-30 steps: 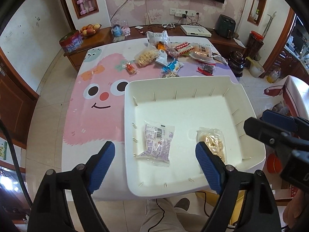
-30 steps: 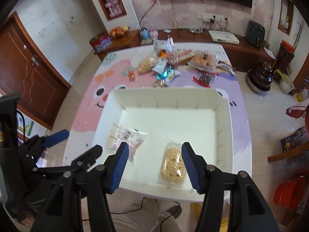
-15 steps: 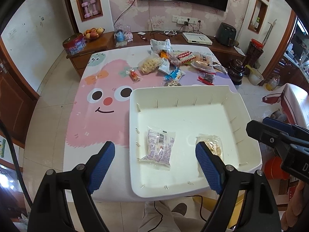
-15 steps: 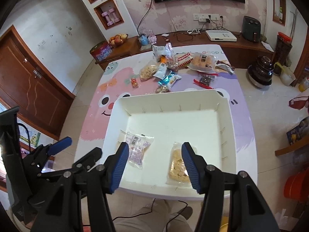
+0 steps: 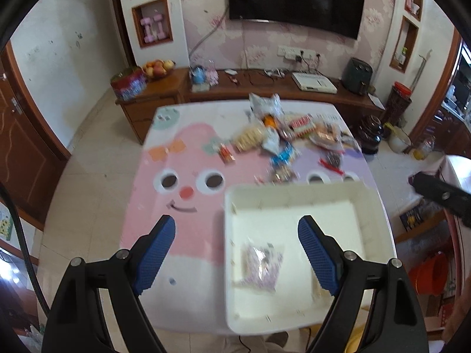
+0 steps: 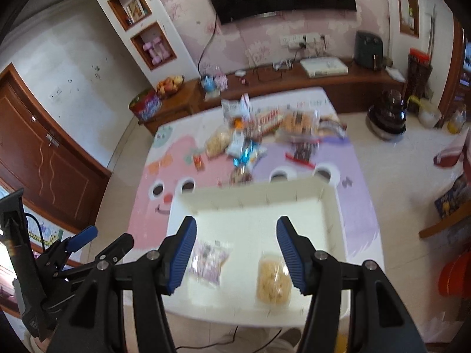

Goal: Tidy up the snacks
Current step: 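Open both tools to release the bags and lift away, then grasp the orange-red candy stick with the left tool while the right grasps the blue wrapped biscuit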

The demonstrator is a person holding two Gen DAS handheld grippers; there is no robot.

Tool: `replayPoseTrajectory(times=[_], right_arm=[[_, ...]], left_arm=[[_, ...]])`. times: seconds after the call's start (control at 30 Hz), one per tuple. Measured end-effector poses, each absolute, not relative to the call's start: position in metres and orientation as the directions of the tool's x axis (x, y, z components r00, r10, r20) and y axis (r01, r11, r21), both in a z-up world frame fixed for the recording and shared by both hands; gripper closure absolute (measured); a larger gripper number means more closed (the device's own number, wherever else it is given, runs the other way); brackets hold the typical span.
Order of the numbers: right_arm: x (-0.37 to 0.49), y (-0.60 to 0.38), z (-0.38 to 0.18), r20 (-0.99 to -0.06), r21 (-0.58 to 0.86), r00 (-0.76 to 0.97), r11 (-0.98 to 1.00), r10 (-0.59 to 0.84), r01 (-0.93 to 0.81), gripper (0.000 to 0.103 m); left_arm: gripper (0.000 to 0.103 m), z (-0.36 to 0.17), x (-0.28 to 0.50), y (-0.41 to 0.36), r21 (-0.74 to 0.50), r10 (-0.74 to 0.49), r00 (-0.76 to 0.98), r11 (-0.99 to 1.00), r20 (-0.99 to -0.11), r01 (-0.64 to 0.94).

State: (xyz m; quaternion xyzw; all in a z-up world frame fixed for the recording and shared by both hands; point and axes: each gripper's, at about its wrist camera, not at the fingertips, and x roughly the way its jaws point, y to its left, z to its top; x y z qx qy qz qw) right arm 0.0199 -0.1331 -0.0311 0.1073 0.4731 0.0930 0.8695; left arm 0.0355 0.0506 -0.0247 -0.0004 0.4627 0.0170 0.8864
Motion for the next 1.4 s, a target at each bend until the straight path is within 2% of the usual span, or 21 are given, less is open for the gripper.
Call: replayPoseTrajectory(times=[0.23,0.47,0.7,0.87,1.0,1.2,1.4], right_arm=[[0.060,-0.126,0.024,-0.744,0.235,0.626,0.968,0.235,-0.085,0.046],[0.117,-0.118,0.061,-0.729,0.117,0.670,0.990,0.139,-0.077,0.046],[0.171,-0.114,0.078,-0.728,0.088,0.676,0.994,0.111,-0.067,0.046],[0.208,-0.107,0.058,-0.756,0.088,0.645,0.993,0.116,-0.075,0.046],[0.233,-0.103,0.017,-0.808,0.091,0.580,0.994,0.107,-0.056,0.046],[0.264,-0.096,-0.073,-0.898,0.096,0.429,0.995,0.099,-0.029,0.046],[0.285,-0.094,-0.157,-0.952,0.183,0.258,0.982,0.168,0.036,0.046]], left_arm=[[0.018,0.018,0.086,0.076,0.009,0.055,0.627,0.997,-0.777,-0.076],[0.018,0.056,0.139,0.090,0.038,0.083,0.694,0.996,-0.716,-0.081],[0.018,0.064,0.192,0.087,0.060,0.074,0.722,0.997,-0.688,-0.045],[0.018,0.031,0.232,0.079,0.048,0.007,0.682,0.998,-0.731,0.040],[0.017,-0.020,0.266,0.077,0.023,-0.020,0.567,0.997,-0.823,0.068],[0.017,-0.099,0.303,0.085,0.052,0.033,0.467,0.998,-0.883,0.028],[0.018,-0.183,0.336,0.094,0.071,0.072,0.309,0.997,-0.948,-0.015]])
